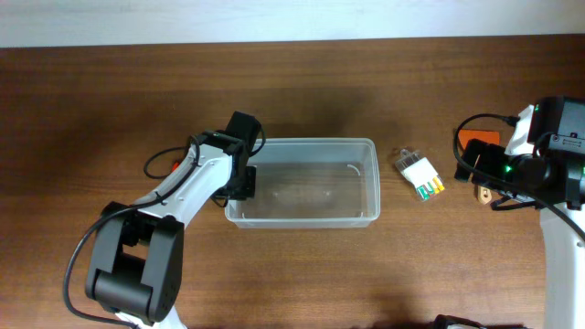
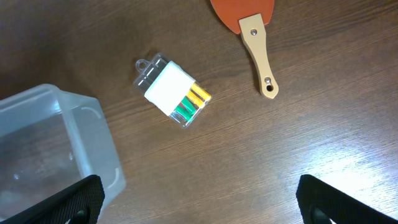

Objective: Pack container
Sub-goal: 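Drag the clear container with left gripper to table center, then release container and retract left gripper to the left, then lower right gripper onto the screwdriver blister pack and grasp it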

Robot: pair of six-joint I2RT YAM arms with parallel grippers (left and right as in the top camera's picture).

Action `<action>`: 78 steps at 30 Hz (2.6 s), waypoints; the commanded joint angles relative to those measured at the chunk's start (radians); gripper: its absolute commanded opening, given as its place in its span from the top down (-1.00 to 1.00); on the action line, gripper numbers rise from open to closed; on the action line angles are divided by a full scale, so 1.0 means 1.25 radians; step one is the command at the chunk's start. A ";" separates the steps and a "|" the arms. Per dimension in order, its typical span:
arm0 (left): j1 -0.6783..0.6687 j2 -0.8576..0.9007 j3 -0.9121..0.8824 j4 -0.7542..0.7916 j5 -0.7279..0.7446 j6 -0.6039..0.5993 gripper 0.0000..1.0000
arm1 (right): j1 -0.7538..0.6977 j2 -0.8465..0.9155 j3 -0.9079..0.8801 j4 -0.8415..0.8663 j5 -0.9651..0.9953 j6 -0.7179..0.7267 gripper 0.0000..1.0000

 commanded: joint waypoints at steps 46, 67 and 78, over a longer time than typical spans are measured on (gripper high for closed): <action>0.100 -0.299 0.114 -0.062 -0.097 0.074 -0.99 | -0.005 -0.007 0.048 -0.113 0.009 -0.011 -0.97; 0.573 -0.426 0.114 -0.105 0.040 -0.111 -0.99 | -0.004 0.230 0.231 -0.166 0.092 -0.337 -0.97; 0.573 -0.424 0.114 -0.102 0.041 -0.111 -0.99 | 0.024 0.474 0.234 -0.105 -0.013 -0.444 -0.97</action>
